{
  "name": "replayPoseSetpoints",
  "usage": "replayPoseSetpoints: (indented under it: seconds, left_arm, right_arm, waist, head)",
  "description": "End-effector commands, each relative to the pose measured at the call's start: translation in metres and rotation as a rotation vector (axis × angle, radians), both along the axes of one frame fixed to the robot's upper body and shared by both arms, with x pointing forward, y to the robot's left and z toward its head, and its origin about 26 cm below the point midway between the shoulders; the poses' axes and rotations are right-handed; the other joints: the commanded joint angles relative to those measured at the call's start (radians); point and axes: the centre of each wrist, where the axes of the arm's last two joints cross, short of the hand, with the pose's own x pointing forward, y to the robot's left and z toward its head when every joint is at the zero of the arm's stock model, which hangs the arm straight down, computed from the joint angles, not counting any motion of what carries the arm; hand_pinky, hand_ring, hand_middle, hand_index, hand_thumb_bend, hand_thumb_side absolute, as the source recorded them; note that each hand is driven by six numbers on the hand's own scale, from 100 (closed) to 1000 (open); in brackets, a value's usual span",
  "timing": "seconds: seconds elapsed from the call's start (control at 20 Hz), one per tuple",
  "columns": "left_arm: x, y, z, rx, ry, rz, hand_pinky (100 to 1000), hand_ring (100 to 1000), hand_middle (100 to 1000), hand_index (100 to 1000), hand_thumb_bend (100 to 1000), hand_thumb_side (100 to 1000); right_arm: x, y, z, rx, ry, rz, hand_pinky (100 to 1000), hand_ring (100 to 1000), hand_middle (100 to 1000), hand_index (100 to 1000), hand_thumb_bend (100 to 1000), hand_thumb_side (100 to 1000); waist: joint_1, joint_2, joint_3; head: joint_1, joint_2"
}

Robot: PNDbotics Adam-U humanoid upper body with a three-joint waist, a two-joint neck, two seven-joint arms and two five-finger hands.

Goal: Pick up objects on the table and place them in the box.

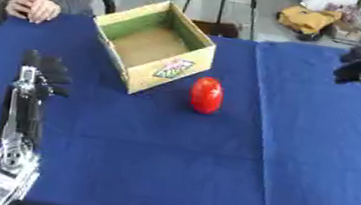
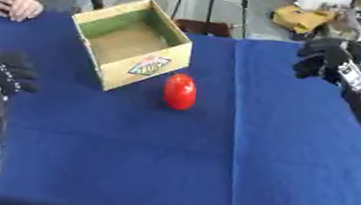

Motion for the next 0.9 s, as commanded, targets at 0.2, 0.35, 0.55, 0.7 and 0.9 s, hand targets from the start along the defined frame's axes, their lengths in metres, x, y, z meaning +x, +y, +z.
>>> replayPoseSetpoints:
  seconds: [0.2,0.35,0.55,0.7,0.9]
  left_arm:
    - [0.002,-0.003,0.011,0.009,-0.031,-0.036,501,594,584,735,653,1000]
    - [0.002,-0.005,0.012,0.006,-0.034,-0.048,501,594,583,735,654,1000]
    - [0.003,-0.009,0.015,0.005,-0.039,-0.067,501,594,583,735,655,1000]
    - [0.004,-0.012,0.017,0.004,-0.043,-0.081,502,594,583,735,655,1000]
    - [0.004,-0.014,0.019,0.004,-0.045,-0.092,501,593,583,735,657,1000]
  right_arm:
    - [0.028,0.005,0.026,-0.146,-0.064,0.039,732,757,762,828,246,614]
    - [0.044,0.014,0.03,-0.21,-0.077,0.06,753,790,784,846,302,604]
    - [0.063,0.022,0.029,-0.276,-0.098,0.078,779,830,806,865,400,580]
    - [0.076,0.026,0.024,-0.315,-0.103,0.076,783,838,812,871,458,566]
    - [0.091,0.031,0.015,-0.358,-0.106,0.064,792,851,820,883,580,542]
  waist:
    - [0.002,-0.012,0.024]
    - [0.004,-0.009,0.037]
    - [0.009,-0.007,0.058]
    - [0.011,-0.006,0.073]
    - [0.013,-0.004,0.089]
  head:
    - [-0.025,-0.016]
    - [-0.038,-0.021]
    - [-0.063,-0.025]
    - [-0.081,-0.027]
    - [-0.1,-0.029]
